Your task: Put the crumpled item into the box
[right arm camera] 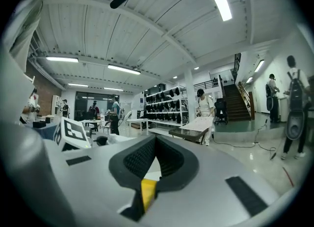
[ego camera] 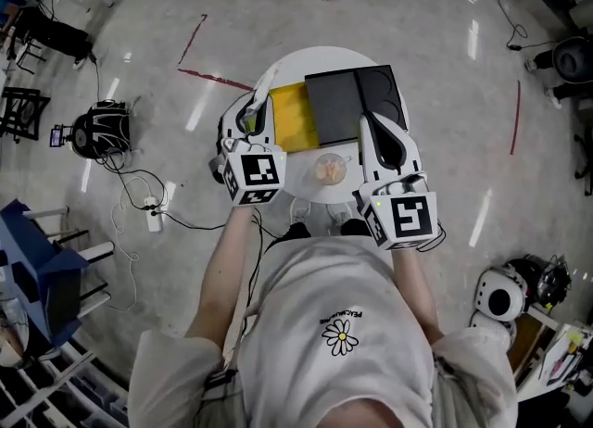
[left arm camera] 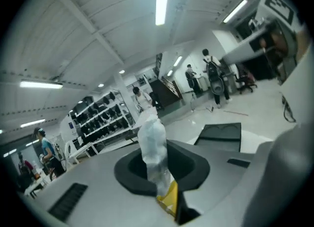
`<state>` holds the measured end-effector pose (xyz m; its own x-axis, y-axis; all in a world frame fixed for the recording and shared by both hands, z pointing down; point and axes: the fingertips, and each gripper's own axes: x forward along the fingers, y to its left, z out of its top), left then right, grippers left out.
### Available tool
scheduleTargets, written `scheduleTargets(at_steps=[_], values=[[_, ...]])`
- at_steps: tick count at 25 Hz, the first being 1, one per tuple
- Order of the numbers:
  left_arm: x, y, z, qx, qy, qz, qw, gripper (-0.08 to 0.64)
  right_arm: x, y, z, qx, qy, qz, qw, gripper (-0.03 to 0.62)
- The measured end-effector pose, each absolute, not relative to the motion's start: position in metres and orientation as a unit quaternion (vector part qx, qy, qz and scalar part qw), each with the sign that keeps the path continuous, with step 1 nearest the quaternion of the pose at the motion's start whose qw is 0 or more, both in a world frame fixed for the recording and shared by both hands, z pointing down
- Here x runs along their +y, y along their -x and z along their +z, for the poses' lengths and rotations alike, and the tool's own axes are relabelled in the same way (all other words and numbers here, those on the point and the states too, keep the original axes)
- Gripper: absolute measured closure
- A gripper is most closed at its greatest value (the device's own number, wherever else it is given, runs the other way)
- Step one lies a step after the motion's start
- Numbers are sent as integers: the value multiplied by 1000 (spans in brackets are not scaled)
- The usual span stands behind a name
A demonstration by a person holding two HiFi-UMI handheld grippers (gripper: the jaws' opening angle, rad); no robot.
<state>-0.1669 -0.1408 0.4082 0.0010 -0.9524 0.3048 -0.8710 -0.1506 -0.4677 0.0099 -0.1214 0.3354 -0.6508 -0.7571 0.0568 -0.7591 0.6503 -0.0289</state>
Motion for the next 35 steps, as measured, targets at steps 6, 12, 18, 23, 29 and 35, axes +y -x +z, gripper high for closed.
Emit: scheduleTargets(at_steps=[6,12,18,23,29,35], values=[[-175,168,508,540,715,-439,71,518,-118,-27,338,-894,-447,23,36,589],[-189,171,585,460,704,-539,49,518,-115,-51,342,-872,-486,19,60,589],[-192,169,632,414,690,-593,31,517,-112,-73,350,-851,-518,25,78,589],[-192,165,648,397,689,-606,22,515,-113,-81,356,-842,-531,36,86,589],[-190,158,659,377,701,-605,4,498,-115,-75,363,-843,-529,48,91,589],[-183,150,670,355,715,-602,-22,462,-116,-70,368,-847,-520,52,93,589]])
